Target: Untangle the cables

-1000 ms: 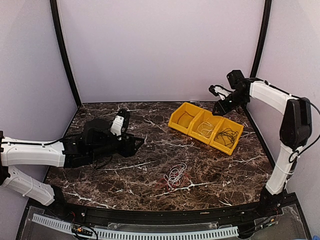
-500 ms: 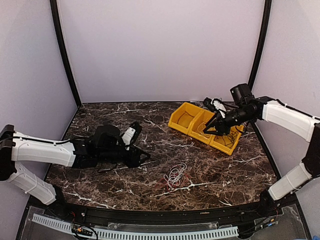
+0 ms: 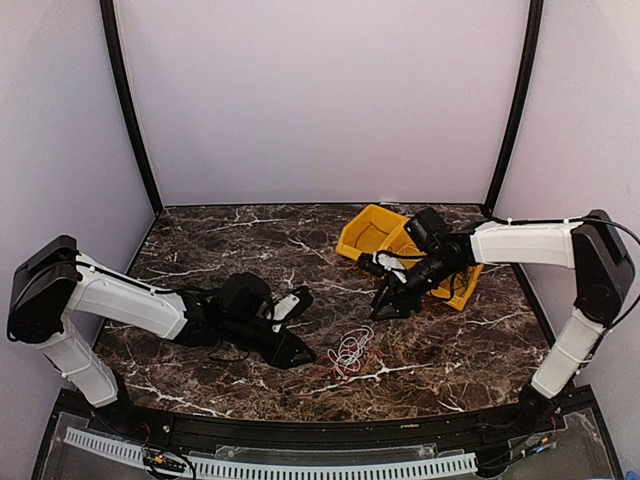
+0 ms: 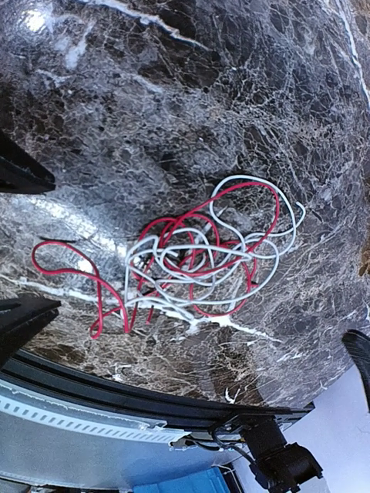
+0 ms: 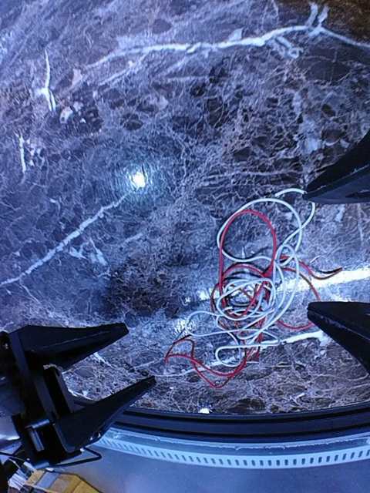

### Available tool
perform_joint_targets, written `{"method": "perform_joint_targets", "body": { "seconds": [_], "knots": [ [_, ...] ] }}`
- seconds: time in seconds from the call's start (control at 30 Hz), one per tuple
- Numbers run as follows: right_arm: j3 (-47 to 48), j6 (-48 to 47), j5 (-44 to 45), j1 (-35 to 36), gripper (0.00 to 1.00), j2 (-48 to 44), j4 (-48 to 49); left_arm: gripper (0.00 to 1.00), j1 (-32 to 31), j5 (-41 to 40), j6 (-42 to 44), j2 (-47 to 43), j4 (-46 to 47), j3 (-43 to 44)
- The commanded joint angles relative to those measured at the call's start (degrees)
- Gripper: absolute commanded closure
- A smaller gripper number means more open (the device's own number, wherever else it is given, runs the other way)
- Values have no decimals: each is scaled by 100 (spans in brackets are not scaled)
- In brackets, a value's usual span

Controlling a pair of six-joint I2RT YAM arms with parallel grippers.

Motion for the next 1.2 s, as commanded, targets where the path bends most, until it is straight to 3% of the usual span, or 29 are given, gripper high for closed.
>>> {"method": "perform_joint_targets", "body": {
  "seconds": [0.0,0.1,0.33,0.83,1.0,1.17],
  "knots": [
    [370,-137,-226,250,55,549,32,54,-44,-238,-220,76,337,129],
    [630,-232,-160,339,55,909,-125,54,-44,-913,-387,-102,576,-75],
    [765,-392,-164,587,55,1181,-272,51,-41,-1482,-933,-631,1661,-868],
    [1008,-464,-155,760,57,1594,-536,52,-42,-878,-972,-154,1835,-614],
    [1123,-506,-230,780,69,1768,-639,52,-82,-799,-947,-3,1723,-458],
    [1123,-525,-257,788,94,1734,-655,52,-90,-824,-946,14,1790,-472]
  ]
}}
